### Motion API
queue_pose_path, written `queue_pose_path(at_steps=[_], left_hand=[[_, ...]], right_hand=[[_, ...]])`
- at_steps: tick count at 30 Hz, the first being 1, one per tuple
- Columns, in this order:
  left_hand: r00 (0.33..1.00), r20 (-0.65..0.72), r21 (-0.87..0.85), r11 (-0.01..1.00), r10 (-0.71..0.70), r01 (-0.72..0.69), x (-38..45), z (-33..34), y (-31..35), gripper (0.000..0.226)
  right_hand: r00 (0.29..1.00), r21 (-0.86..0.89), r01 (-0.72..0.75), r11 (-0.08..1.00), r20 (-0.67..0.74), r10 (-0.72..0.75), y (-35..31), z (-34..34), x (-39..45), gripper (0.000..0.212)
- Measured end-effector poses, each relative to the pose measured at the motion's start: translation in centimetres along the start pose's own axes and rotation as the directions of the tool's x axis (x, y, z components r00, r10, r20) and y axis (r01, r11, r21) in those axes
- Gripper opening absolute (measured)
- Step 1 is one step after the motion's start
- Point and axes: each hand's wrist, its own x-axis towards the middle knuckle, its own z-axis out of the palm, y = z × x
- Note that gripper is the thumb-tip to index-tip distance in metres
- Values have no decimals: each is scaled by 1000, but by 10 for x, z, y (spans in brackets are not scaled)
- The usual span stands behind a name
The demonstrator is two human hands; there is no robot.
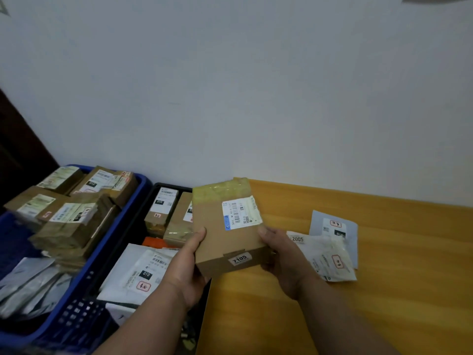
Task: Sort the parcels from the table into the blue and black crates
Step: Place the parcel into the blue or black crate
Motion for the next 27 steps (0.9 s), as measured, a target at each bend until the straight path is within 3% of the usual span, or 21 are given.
queue_pose_path(at_steps=[3, 5, 7, 10, 12, 15, 18, 27], left_hand=[[998, -65, -23, 999, 25, -27, 0, -6, -1, 34], [982, -151, 135, 987, 111, -91, 3, -11, -3, 38], [972, -148, 299, 945, 182, -132, 4, -16, 0, 51], [990, 12, 244, 960, 142, -140, 2, -16, 11, 43], [988, 106, 208, 969, 110, -130, 0, -20, 27, 45], [982, 152, 198, 970, 112, -141, -2, -38, 48, 57], [977, 165, 219, 961, 136, -170, -2, -65, 67, 51], [969, 169, 348, 909, 179, -229, 9, -122, 103, 55]], right_hand=[[999, 33, 30, 999, -26, -29, 4, 8, 0, 101], [988, -39, 111, 993, -102, -114, 6, 15, -1, 109], [955, -200, 210, 957, -166, -244, 6, 27, -1, 99], [904, -499, 288, 817, -140, -404, 6, 50, 0, 95], [881, -591, 328, 737, -89, -464, 9, 72, 2, 98], [883, -560, 377, 738, -24, -469, 13, 106, 6, 89], [884, -543, 400, 739, 14, -468, 21, 141, 13, 80], [871, -480, 435, 762, 9, -491, 38, 205, 26, 62]])
